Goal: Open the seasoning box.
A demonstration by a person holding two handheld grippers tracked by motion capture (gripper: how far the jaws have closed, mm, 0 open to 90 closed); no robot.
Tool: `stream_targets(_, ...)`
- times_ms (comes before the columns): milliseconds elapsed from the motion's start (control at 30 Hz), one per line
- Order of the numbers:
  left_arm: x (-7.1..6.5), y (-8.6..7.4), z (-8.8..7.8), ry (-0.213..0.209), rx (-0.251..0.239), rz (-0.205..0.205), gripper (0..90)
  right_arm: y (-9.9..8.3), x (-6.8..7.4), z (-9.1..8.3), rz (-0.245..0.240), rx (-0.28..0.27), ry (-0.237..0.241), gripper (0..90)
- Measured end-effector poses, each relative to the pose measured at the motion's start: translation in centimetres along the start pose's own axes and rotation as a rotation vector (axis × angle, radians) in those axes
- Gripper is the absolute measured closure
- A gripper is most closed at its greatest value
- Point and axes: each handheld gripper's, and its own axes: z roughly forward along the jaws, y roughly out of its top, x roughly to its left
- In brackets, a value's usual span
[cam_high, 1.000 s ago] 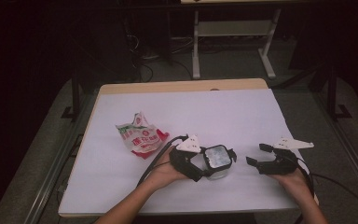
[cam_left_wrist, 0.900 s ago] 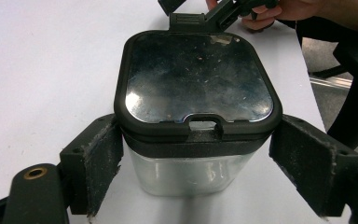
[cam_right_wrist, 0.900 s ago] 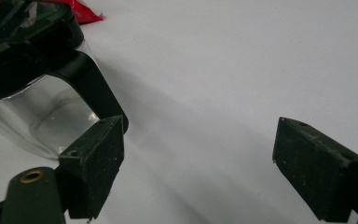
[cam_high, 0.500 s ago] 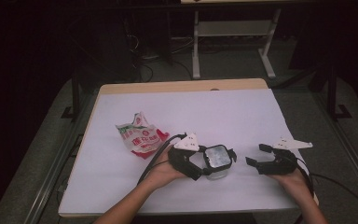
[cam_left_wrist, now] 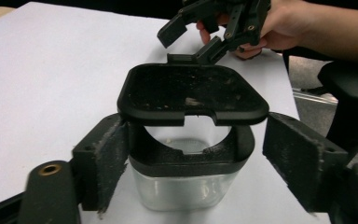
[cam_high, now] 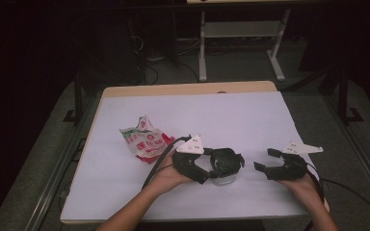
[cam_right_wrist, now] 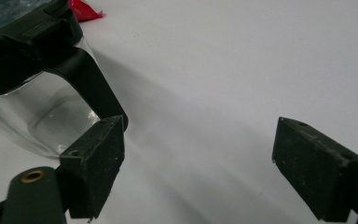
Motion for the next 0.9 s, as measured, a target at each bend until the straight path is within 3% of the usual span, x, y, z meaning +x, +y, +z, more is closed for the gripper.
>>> stream_targets(200, 0.05, 0.02, -0.01, 0.000, -0.001, 0.013, 31.8, 0.00, 0.00, 0.05, -0.006, -0.002, 0.006, 16.4)
stream_targets(333, 0.16, 0.03, -0.04, 0.002, -0.009, -0.004, 42.2, 0.03, 0.03, 0.06, -0.003, -0.005, 0.009, 16.4)
stream_targets(433, 0.34, 0.09, -0.09, 0.001, -0.009, -0.009, 53.1, 0.05, -0.01, 0.00, 0.001, -0.005, 0.012, 16.4)
stream_targets(667, 0.40, 0.25, 0.26, -0.014, -0.006, -0.008, 88.0, 0.13, -0.09, -0.18, 0.001, -0.011, 0.001, 16.4)
stream_targets(900, 0.59, 0.74, 0.31, -0.028, -0.025, -0.002, 89.8, 0.26, 0.05, -0.17, -0.011, -0.008, -0.004, 16.4)
